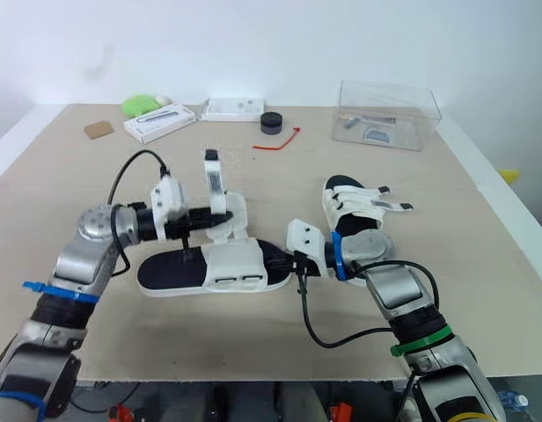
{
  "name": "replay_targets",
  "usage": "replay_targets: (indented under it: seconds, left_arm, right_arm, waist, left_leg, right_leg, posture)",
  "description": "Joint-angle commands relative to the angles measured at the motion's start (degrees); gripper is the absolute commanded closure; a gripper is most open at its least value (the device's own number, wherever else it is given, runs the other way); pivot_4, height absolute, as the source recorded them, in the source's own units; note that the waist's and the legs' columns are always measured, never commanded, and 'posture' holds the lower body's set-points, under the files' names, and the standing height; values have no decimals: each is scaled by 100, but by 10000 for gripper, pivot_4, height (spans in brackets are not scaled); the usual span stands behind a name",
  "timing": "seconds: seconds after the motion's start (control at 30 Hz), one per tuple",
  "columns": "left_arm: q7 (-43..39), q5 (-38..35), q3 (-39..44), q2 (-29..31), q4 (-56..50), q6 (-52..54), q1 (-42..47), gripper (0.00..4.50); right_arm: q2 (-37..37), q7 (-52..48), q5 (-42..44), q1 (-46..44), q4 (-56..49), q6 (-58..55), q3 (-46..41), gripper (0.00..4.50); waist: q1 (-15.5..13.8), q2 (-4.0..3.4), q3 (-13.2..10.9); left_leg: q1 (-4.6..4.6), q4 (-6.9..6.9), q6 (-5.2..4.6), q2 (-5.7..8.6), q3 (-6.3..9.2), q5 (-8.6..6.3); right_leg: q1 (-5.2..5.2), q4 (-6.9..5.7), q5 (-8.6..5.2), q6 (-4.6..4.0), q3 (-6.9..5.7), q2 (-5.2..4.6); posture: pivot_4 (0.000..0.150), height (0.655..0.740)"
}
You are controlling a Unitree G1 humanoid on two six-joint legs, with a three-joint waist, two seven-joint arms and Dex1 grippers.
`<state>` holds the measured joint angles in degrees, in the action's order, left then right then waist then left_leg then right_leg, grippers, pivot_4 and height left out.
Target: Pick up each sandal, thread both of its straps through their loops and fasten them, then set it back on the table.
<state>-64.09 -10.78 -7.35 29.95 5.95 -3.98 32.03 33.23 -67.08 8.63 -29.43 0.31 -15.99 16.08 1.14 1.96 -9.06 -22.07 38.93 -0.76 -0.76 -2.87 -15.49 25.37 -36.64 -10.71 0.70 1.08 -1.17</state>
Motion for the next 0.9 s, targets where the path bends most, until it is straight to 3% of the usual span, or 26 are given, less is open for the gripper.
replay_targets:
  seconds: [0.03,0.27,0.67,0.9]
  left_arm:
    - [-304,395,-98,339,-168,-1690,20,43907]
    - [-134,1324,-401,612,771,-4611,465,43907]
    - [693,1171,-169,332,2427,-3596,948,43907]
    - [386,999,-457,629,1783,-4920,647,43907]
  right_arm:
    - [22,-21,-3,-57,-34,32,-1,45000]
    - [3,-48,-34,-118,57,49,22,45000]
    - [12,-55,-64,-80,25,44,32,45000]
    - [39,-81,-79,-137,61,39,16,45000]
  waist:
    - [0,-1,0]
    - [-2,0,0]
    - [2,0,1]
    - [5,0,0]
  left_leg:
    - [1,0,0,0,0,0]
    - [0,0,-2,1,-5,-1]
    - [-2,6,-6,0,-3,-1]
    - [-3,7,-13,-2,-4,-6]
  right_leg:
    - [-1,1,0,0,0,0]
    - [-1,3,1,3,0,-3]
    - [-3,3,2,10,-7,-1]
    - [-3,3,2,10,-3,-2]
  posture:
    - [1500,7400]
    - [1500,7400]
    - [1500,7400]
    - [1500,7400]
